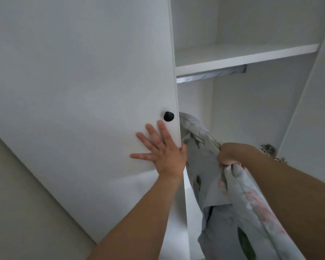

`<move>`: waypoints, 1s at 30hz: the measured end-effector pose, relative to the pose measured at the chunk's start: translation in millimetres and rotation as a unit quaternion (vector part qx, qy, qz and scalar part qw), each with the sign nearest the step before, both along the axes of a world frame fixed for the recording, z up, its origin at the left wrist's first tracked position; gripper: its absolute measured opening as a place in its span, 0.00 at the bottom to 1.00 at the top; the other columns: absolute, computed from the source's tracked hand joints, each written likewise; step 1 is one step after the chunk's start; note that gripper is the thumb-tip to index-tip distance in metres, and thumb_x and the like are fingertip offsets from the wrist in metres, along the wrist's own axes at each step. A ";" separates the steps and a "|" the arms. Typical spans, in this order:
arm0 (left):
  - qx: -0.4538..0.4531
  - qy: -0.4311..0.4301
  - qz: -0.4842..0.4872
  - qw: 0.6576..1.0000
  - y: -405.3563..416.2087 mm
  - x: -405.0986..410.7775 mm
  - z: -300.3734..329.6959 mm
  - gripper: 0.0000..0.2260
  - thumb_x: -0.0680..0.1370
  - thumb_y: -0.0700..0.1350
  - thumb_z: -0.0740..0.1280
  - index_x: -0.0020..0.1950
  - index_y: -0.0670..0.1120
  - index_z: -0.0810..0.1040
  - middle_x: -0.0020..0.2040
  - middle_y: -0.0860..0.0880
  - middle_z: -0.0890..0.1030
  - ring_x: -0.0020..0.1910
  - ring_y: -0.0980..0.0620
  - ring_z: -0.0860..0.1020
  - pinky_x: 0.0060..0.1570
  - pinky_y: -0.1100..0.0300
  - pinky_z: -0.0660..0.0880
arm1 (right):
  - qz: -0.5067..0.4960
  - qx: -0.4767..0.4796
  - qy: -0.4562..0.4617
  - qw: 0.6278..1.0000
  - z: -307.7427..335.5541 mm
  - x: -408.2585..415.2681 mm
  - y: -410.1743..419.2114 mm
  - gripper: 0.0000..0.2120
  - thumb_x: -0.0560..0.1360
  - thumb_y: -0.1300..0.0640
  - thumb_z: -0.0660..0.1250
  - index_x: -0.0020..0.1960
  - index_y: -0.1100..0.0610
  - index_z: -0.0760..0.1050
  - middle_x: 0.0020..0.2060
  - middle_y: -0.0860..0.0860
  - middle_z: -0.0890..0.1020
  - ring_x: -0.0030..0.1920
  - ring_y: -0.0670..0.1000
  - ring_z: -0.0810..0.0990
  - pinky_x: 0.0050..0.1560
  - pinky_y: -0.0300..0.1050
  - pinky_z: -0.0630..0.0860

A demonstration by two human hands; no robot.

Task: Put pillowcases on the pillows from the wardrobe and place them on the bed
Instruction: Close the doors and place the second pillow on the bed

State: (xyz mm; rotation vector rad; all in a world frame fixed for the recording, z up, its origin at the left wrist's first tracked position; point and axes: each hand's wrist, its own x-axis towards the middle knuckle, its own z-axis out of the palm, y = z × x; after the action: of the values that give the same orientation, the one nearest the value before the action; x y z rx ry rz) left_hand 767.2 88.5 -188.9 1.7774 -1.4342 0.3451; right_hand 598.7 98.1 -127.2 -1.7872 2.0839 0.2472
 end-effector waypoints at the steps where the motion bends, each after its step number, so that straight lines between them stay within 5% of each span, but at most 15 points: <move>1: 0.007 -0.007 -0.002 1.000 2.1 -0.1 0.2 0.56 0.66 0.64 0.71 0.79 0.44 0.38 0.77 0.37 0.46 0.74 0.29 0.45 0.54 0.16 0.42 | -0.004 0.001 -0.002 1.000 -2.3 -2.7 5.2 0.19 0.76 0.56 0.62 0.65 0.63 0.72 0.46 0.56 0.74 0.55 0.59 0.79 0.42 0.45 0.72; 5: 0.035 0.003 -0.013 0.999 14.0 -11.0 -0.3 0.53 0.67 0.60 0.71 0.79 0.44 0.40 0.77 0.35 0.45 0.75 0.30 0.41 0.55 0.15 0.48 | -0.029 0.013 0.002 1.000 -10.2 -19.3 29.7 0.20 0.76 0.55 0.62 0.65 0.63 0.72 0.43 0.56 0.76 0.39 0.54 0.73 0.35 0.44 0.69; 10: 0.081 0.011 -0.114 0.990 41.2 -58.1 -12.3 0.48 0.70 0.58 0.67 0.79 0.51 0.40 0.79 0.38 0.40 0.75 0.32 0.36 0.59 0.18 0.52 | -0.067 0.036 0.009 0.997 -19.5 -60.6 70.2 0.11 0.72 0.53 0.66 0.52 0.57 0.75 0.39 0.51 0.77 0.32 0.51 0.74 0.35 0.44 0.72; 15: 0.123 -0.029 -0.227 0.966 60.9 -111.4 -23.0 0.45 0.73 0.52 0.65 0.77 0.54 0.33 0.78 0.42 0.35 0.76 0.35 0.36 0.61 0.20 0.51 | -0.124 0.084 -0.012 0.989 -25.9 -114.4 135.9 0.16 0.68 0.50 0.71 0.53 0.57 0.77 0.46 0.53 0.83 0.44 0.54 0.82 0.41 0.47 0.79; 18: 0.121 -0.050 -0.295 0.947 77.8 -148.7 -19.5 0.43 0.74 0.50 0.63 0.77 0.56 0.34 0.79 0.42 0.37 0.76 0.35 0.37 0.61 0.20 0.49 | -0.166 0.112 -0.017 0.980 -26.5 -143.2 184.0 0.20 0.71 0.51 0.71 0.59 0.60 0.77 0.45 0.51 0.80 0.41 0.51 0.80 0.39 0.40 0.76; 25: 0.060 -0.146 -0.471 0.868 147.6 -256.0 -6.2 0.44 0.71 0.46 0.60 0.77 0.57 0.34 0.79 0.42 0.39 0.76 0.34 0.39 0.61 0.19 0.49 | -0.253 0.180 0.029 0.950 -21.6 -195.5 293.0 0.21 0.75 0.50 0.67 0.63 0.63 0.74 0.47 0.54 0.79 0.34 0.51 0.78 0.27 0.37 0.69; 27: 0.020 -0.193 -0.519 0.832 173.1 -285.5 -0.1 0.43 0.70 0.45 0.59 0.78 0.56 0.36 0.79 0.42 0.39 0.76 0.34 0.38 0.60 0.19 0.47 | -0.288 0.195 0.037 0.937 -20.8 -213.2 326.2 0.22 0.75 0.49 0.67 0.62 0.64 0.75 0.46 0.55 0.79 0.38 0.54 0.78 0.28 0.40 0.68; 30: -0.044 -0.267 -0.587 0.763 210.6 -325.0 14.5 0.40 0.69 0.46 0.52 0.79 0.55 0.40 0.80 0.44 0.39 0.77 0.38 0.38 0.60 0.21 0.39 | -0.346 0.215 0.039 0.912 -20.2 -240.4 376.8 0.24 0.75 0.48 0.67 0.63 0.65 0.74 0.43 0.56 0.77 0.32 0.53 0.74 0.29 0.41 0.68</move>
State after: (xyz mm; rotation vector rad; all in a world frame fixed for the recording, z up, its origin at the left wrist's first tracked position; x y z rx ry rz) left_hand 442.2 299.1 -174.4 0.4028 -2.5586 0.2145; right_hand 358.2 474.8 -147.4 -0.7360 2.3357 0.5241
